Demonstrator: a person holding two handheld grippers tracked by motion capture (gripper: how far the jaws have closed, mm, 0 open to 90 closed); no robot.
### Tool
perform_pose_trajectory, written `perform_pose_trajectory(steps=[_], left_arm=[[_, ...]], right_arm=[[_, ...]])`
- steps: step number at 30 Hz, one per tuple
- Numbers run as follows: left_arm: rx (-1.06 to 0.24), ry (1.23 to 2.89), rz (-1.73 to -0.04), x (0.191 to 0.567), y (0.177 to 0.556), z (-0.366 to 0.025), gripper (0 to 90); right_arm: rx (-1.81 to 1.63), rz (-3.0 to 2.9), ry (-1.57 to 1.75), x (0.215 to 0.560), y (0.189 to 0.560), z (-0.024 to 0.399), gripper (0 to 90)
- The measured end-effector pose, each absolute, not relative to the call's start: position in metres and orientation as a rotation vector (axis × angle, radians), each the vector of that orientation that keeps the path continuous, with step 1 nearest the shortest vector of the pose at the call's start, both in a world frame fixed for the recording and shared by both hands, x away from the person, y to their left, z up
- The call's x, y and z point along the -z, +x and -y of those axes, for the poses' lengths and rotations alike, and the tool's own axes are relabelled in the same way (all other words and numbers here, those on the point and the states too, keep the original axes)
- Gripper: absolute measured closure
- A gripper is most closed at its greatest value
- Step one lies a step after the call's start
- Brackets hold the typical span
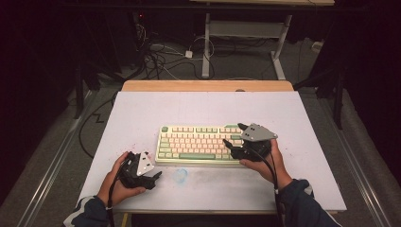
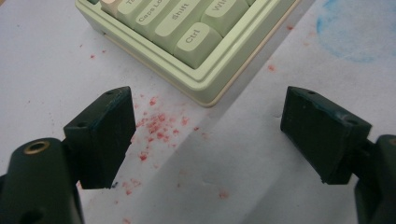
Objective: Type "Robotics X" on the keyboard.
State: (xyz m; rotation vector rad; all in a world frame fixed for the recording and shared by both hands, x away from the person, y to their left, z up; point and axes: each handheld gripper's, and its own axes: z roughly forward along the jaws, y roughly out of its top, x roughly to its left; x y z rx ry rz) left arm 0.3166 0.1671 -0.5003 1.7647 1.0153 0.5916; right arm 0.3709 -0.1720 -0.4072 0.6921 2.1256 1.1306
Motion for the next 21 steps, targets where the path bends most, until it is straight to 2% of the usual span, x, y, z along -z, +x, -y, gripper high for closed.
perform_pose_trajectory(steps=[21], left_arm=[[-0.608, 1.745, -1.015, 0.497, 0.317, -0.168, 16.7]], right_arm=[[-1.068, -2.057, 0.719, 0.416, 0.342, 0.216, 26.4]])
